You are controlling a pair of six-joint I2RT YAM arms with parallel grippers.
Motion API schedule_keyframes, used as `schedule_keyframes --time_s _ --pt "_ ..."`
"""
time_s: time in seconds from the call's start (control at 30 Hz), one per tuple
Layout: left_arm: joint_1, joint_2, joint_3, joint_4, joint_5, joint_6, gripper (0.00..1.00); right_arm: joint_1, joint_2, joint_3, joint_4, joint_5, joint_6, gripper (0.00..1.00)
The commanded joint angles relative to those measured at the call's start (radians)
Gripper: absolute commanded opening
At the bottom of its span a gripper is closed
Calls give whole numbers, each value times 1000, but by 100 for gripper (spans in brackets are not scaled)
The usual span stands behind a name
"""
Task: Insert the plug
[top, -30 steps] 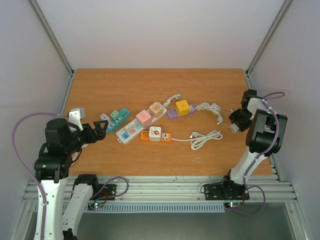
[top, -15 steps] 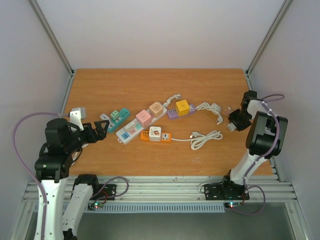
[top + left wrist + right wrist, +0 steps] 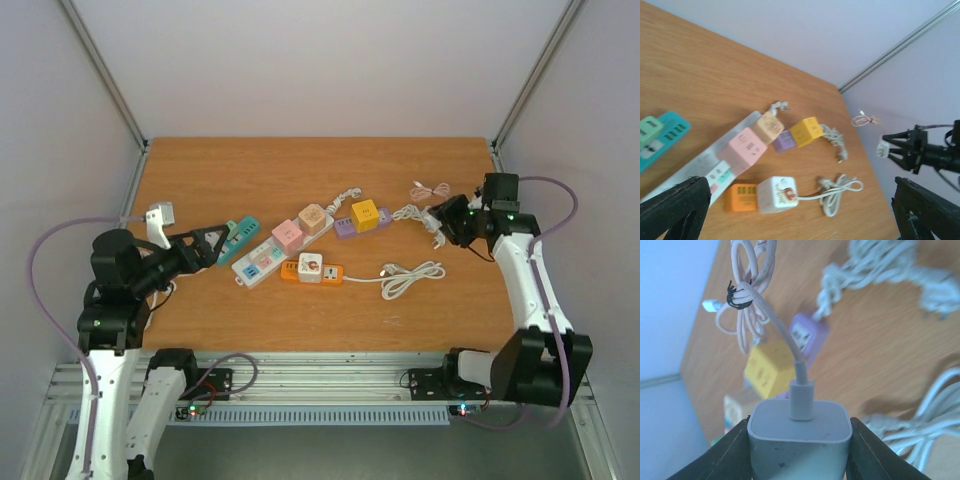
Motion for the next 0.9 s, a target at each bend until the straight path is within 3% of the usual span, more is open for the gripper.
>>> schedule_keyframes --time_s 0.0,0.2,0.53,0.7,0.87 --pt "-4 22 -54 284 117 -237 99 103 -113 -30 18 -59 117 35" --pt "-10 54 -102 432 127 -366 99 286 -260 -85 72 24 287 36" --pt "-401 253 -118 576 -92 -360 99 446 -268 -109 172 51 459 36" --pt "-607 418 -47 593 -188 -264 99 488 -233 -104 280 -21 488 36" --pt "-763 561 70 551 -311 -168 90 523 -210 -79 339 -64 488 37"
